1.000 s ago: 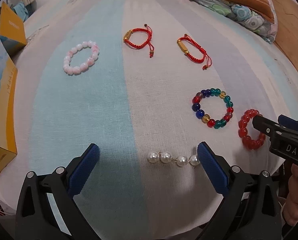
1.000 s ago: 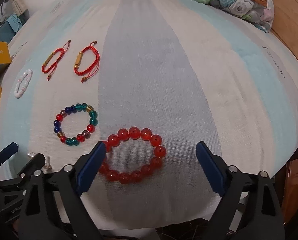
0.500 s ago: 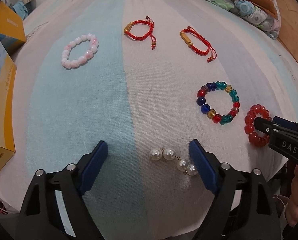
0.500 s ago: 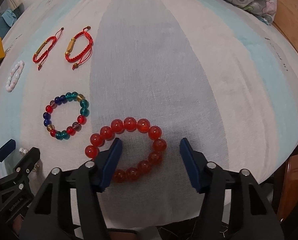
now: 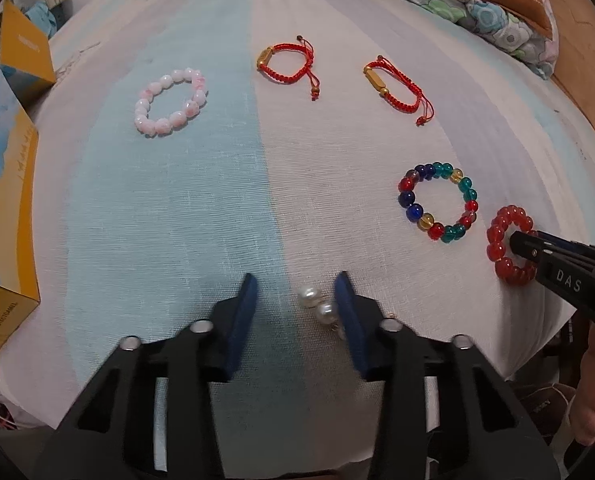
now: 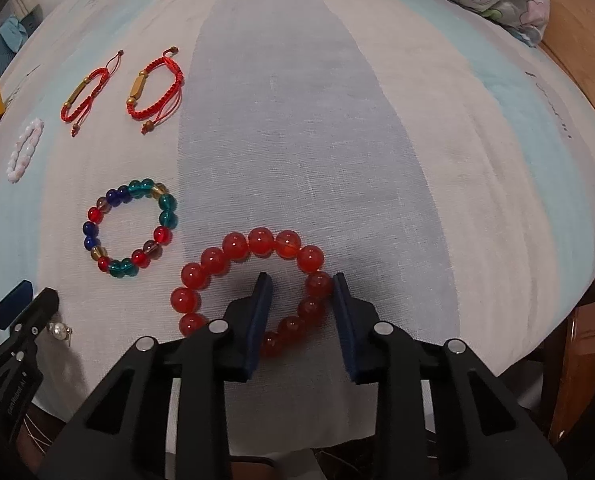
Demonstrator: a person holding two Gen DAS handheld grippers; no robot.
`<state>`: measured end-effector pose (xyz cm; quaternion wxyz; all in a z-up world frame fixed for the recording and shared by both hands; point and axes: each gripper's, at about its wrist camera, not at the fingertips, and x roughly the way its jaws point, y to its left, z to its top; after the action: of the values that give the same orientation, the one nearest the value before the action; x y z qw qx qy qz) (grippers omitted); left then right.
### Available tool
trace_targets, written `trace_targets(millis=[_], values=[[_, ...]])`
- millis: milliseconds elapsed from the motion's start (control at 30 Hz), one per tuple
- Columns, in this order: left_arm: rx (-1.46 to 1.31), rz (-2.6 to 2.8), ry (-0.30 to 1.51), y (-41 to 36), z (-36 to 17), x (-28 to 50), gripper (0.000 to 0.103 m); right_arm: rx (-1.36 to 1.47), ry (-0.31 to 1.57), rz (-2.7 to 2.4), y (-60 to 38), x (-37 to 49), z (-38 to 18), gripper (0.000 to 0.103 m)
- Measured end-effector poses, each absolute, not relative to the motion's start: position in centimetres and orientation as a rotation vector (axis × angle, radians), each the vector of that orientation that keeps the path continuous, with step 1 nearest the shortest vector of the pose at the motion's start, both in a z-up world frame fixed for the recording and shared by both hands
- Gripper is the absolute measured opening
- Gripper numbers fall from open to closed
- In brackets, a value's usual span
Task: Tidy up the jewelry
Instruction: 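Close the right gripper on the red bead bracelet while the left gripper closes on the pearls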
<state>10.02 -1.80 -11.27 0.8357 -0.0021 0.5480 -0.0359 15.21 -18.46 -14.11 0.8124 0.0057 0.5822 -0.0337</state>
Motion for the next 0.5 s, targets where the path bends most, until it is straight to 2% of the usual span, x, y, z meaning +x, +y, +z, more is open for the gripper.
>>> trace_targets(millis=[67,100,133,500], values=[[-0.006,-0.086,1.164,-1.79,-11.21,9.97,0.019,0.011,1.242,-0.075,-18.42,15.12,-14.12,0.027],[-0.004,-0.091,1.165,-1.81,-11.24,9.96,0.017,0.011,1.242,-0.076,-18.54,15.14,-14.11,0.026],[-0.002,-0.097,1.166,-1.87,-11.26,9.94,0.011,0.012,1.242,-0.077,-18.6,15.14,-14.13,0.025],[-0.005,-0.102,1.163,-1.64,-11.29,10.01,0.011,-0.003,1.239,-0.084,-18.35,15.21,-14.22,0.024]])
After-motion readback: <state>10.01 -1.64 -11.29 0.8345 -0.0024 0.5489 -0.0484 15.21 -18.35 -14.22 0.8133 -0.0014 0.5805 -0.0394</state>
